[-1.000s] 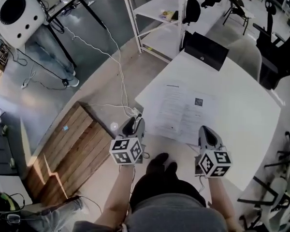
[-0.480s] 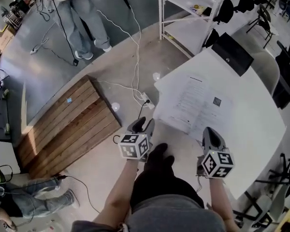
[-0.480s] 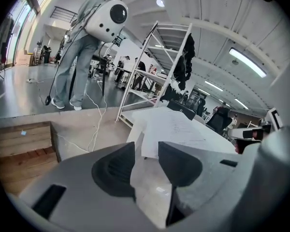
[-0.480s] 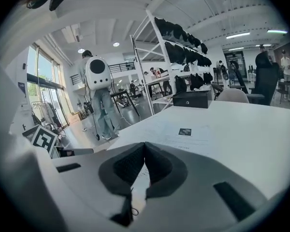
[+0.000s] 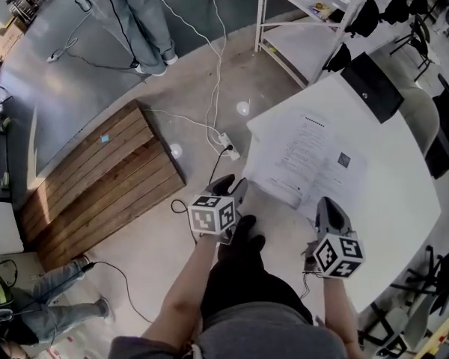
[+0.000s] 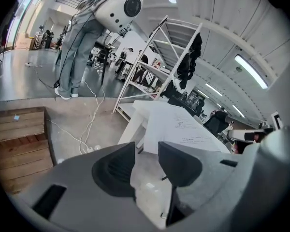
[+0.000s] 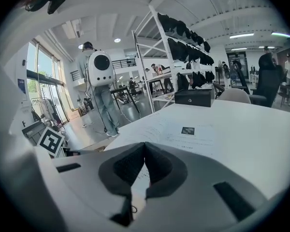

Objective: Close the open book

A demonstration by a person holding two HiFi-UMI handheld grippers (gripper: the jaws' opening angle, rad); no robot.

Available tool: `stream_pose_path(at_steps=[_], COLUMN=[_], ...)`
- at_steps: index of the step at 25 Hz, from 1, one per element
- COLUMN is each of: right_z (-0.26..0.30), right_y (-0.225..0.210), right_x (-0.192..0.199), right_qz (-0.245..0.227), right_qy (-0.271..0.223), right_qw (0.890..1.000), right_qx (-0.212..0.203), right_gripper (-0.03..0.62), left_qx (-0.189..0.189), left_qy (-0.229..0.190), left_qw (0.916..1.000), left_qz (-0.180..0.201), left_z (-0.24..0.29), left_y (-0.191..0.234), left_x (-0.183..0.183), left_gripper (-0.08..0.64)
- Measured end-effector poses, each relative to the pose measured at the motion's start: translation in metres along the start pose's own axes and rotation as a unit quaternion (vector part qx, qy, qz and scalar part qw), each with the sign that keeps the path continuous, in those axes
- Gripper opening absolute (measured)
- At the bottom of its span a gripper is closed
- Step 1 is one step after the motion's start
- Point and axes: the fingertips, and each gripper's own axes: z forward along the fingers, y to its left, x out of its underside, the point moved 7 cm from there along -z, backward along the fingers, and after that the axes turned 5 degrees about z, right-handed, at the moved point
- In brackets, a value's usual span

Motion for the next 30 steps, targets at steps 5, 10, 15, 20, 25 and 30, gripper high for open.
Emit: stream_pose_path(at_steps=[5, 10, 15, 20, 25, 30], right_z=[0.004, 0.009, 0.014, 0.014, 0.013, 0.012], right_y=[-0.002, -0.004, -0.004, -0.001, -0.002, -0.001], right_x=[0.003, 0.005, 0.010, 0.011, 0.012, 0.013], right_qz=[0.003, 0.001, 0.004, 0.004, 0.003, 0.004], right_qy=[0.006, 0.015, 0.026, 0.028, 0.030, 0.029], right_qw=[1.000, 1.000, 1.000, 0.999, 0.999, 0.999], right_qx=[0.007, 0.011, 0.013, 0.016, 0.019, 0.022], right_gripper=[0.005, 0.005, 0.005, 0.005, 0.005, 0.005], left_qx=[0.021, 0.047, 0.088, 0.114, 0.141, 0.147], left_qy=[0.011, 0.021, 0.030, 0.035, 0.041, 0.051], left_qw=[0.9997, 0.9983, 0.9943, 0.9893, 0.9832, 0.9837], left_qz=[-0.010, -0.026, -0.053, -0.084, -0.107, -0.090], left_z=[0.010, 0.017, 0.024, 0.028, 0.036, 0.037], left_y=[0.002, 0.003, 0.006, 0.013, 0.017, 0.018], left_x=[-0.001, 0.000, 0.003, 0.006, 0.010, 0.005], left_gripper=[0.141, 0.141, 0.140, 0.140, 0.140, 0.112])
